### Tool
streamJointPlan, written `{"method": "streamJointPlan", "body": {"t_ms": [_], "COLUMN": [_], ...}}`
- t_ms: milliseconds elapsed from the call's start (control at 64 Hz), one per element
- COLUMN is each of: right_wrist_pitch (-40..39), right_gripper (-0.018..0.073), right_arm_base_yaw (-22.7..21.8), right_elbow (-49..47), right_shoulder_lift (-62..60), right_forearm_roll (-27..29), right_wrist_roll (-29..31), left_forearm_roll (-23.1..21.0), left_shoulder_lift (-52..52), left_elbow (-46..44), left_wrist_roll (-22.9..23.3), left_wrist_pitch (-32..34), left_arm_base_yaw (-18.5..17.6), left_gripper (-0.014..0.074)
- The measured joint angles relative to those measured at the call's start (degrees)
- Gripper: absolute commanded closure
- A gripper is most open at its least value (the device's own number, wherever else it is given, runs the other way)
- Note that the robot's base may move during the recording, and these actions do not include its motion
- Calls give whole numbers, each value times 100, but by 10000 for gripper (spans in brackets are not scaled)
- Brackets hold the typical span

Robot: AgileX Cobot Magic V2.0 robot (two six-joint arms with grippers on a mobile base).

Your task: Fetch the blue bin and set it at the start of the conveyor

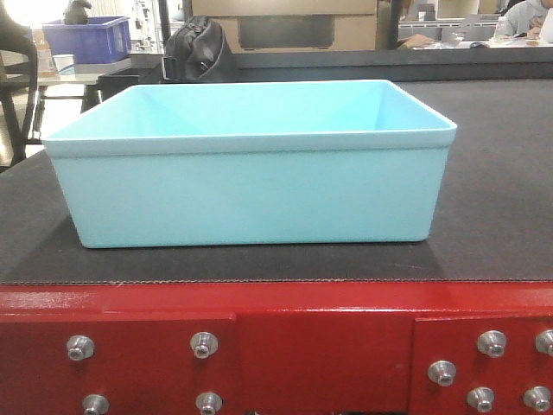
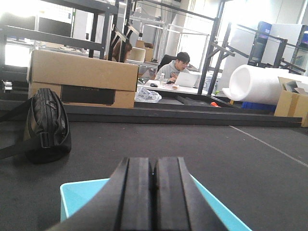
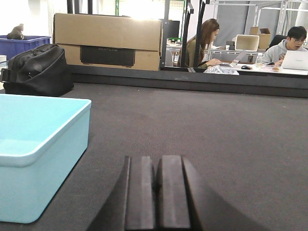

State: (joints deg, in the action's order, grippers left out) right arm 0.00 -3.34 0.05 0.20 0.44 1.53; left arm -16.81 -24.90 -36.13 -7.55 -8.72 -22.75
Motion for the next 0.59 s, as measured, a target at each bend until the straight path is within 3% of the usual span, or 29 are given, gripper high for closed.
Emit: {"method": "streamJointPlan", "body": {"t_ms": [281,422,500,594], "right_wrist_pitch": [0,0,0,0], "right_gripper": [722,722,722,722], "right_arm_base_yaw": [0,0,0,0], "right_elbow": [0,0,0,0], "right_shoulder_lift": [0,0,0,0], "right_forearm_roll": [0,0,0,0], "right_wrist_roll": [0,0,0,0], "left_forearm_roll": [19,583,1009,1201], "left_shoulder_lift": [0,86,232,517], "left_elbow": [9,133,414,943], "left_wrist_roll": [0,0,0,0], "left_wrist_pitch": [0,83,586,1208], "left_arm_base_yaw": [0,69,307,793], "left_gripper": [707,707,707,707]}}
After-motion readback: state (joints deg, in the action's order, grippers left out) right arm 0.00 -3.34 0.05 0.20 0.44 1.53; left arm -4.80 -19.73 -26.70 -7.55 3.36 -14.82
